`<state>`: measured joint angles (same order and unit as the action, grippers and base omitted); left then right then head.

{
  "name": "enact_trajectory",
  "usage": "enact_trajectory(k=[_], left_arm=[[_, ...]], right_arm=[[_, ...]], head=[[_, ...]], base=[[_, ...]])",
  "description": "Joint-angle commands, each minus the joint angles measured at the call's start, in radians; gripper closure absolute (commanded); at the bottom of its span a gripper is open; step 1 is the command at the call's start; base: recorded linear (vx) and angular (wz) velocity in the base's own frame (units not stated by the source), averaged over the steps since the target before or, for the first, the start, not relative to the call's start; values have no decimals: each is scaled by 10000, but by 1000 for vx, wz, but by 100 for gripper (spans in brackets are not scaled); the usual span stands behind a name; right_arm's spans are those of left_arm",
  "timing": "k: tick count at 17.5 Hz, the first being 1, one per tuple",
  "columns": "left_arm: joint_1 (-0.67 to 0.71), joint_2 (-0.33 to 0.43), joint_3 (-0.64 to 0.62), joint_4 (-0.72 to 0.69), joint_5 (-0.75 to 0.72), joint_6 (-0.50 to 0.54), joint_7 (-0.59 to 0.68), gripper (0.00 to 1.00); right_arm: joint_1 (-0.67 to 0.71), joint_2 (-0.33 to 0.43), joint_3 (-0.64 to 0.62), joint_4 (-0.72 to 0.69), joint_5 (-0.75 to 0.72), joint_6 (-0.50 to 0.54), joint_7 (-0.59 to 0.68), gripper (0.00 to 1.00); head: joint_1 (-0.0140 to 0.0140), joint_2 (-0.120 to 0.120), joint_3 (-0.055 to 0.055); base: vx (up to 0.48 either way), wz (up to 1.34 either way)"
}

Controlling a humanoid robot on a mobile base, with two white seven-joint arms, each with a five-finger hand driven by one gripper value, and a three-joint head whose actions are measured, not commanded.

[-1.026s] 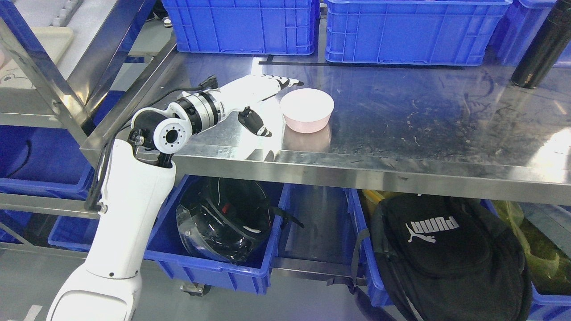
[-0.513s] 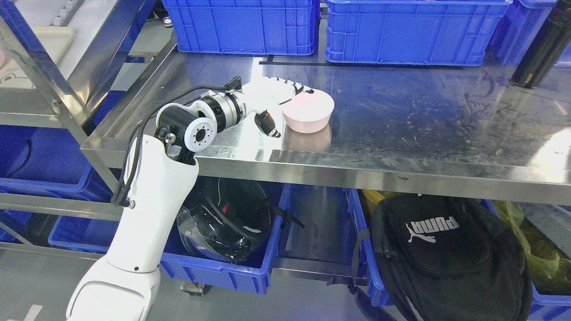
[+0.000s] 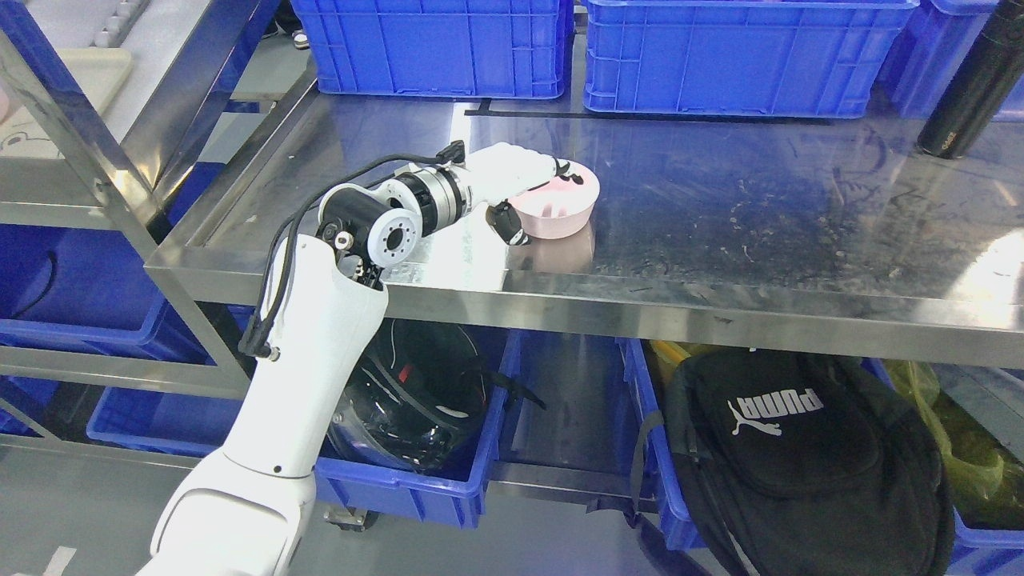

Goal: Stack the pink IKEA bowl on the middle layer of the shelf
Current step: 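Reach the left hand to the near rim of the pink bowl, then close the left hand on the pink bowl rim and lift it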

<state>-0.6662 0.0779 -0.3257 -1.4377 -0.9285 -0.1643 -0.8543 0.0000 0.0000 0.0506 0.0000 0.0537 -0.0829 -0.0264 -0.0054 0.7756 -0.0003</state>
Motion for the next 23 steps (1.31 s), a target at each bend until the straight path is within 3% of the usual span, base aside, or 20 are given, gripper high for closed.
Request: enact_trajectory(k=[1,7,11,16,19,23], left_arm=[[-318,-595,-26,1552,-57,-136,15,37],[-655,-604,-57,2104,-72,-167,15,44],[-747,-604,-72,2304,-72,-167,-16,53],[-747,-604,65,2320,-57,-213,-154,78],[-732,-604,631,2320,-42,-1068,-444,99],[-747,-604,1765,2030,95,-1745,-476,100]], right_arm=[[230,-175,0,-175,0,1,3,0],[230,-175,0,-175,0,1,3,0],[230,-175,0,-175,0,1,3,0],[230,-175,0,-175,0,1,3,0],[230,-175,0,-175,0,1,3,0],[230,-175,0,-175,0,1,3,0]], head=[[0,0,0],[0,0,0],[0,0,0],[0,0,0],[0,0,0],[0,0,0]], base=[[0,0],[0,0],[0,0],[0,0],[0,0],[0,0]])
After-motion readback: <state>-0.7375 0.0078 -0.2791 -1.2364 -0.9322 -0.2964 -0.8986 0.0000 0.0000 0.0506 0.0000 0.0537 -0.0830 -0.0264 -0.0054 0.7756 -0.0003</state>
